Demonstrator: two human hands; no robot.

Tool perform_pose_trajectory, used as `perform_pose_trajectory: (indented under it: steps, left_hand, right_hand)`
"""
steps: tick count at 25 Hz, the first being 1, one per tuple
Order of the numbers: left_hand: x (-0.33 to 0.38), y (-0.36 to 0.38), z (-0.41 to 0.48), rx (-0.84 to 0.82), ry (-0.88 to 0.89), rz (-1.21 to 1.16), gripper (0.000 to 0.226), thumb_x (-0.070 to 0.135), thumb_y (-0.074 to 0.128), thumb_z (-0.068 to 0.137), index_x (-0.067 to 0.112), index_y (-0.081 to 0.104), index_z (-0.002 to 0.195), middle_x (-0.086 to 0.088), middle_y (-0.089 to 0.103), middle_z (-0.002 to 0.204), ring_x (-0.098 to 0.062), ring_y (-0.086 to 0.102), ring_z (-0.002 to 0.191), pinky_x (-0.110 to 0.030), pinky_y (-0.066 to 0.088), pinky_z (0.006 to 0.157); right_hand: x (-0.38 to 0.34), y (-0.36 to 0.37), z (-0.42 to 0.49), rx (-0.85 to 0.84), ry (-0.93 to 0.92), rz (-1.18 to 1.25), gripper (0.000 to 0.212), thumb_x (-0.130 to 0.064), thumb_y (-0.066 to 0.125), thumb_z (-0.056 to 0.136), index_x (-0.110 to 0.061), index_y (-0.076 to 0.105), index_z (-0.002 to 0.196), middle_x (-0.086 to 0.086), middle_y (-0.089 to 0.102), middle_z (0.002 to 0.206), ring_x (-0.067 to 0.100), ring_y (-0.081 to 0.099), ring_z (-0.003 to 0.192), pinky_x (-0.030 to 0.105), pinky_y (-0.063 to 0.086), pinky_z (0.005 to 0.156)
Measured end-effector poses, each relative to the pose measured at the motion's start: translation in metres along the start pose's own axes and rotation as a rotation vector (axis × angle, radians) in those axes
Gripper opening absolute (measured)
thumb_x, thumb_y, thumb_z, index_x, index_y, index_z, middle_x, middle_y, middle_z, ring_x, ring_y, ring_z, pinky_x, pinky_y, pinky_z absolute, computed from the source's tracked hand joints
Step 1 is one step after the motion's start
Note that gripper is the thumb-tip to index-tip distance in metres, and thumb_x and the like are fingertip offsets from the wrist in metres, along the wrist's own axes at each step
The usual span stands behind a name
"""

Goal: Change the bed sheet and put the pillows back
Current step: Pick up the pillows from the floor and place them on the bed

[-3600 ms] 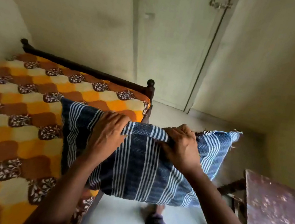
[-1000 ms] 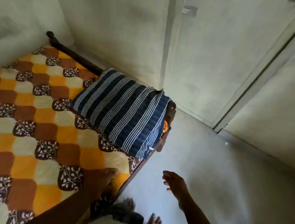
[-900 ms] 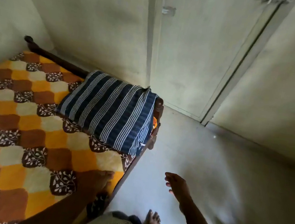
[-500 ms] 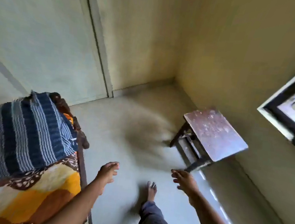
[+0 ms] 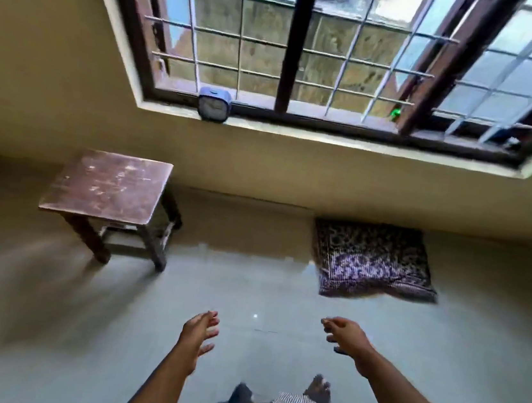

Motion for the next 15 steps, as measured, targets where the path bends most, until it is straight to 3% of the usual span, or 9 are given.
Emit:
perform_pose_trajectory:
  steps: [4,8,15]
  left_hand:
    - [0.016,0.119,0.014,-0.05,-0.037,0.257,0.027,0.025,0.049,0.095,0.009,0.057,0.115,-0.01,0.059,0.119,-0.023,0.055,0.1,-0.033,0.042,0.08]
    - [0.022,0.259,0.017,-0.162,-0.071,0.456,0.029,0.029,0.05,0.094,0.012,0.057,0.117,-0.005,0.059,0.118,-0.021,0.056,0.1,-0.032,0.044,0.076]
    - [0.053,0.426,0.045,-0.189,-0.057,0.55,0.023,0.028,0.051,0.094,0.013,0.059,0.109,-0.003,0.06,0.111,-0.02,0.056,0.1,-0.032,0.045,0.078]
  right_hand:
    - [0.066,-0.096,0.016,0.059,0.082,0.144,0.011,-0.025,0.055,0.091,-0.019,0.064,0.091,0.006,0.063,0.093,0.016,0.059,0.082,0.024,0.045,0.062]
    - [0.13,-0.202,0.039,0.144,0.2,0.278,0.012,-0.023,0.054,0.091,-0.016,0.063,0.089,0.005,0.06,0.095,0.016,0.058,0.081,0.024,0.043,0.061]
    - [0.161,-0.321,0.105,0.122,0.288,0.411,0.013,-0.021,0.052,0.092,-0.013,0.061,0.097,0.004,0.056,0.095,0.012,0.054,0.076,0.022,0.039,0.058]
Point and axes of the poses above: each hand's wrist, its own z-axis towards the middle knuckle, its own y-axis out of the palm, x = y × z, the point moved 3 cm from there along z, towards the middle knuckle
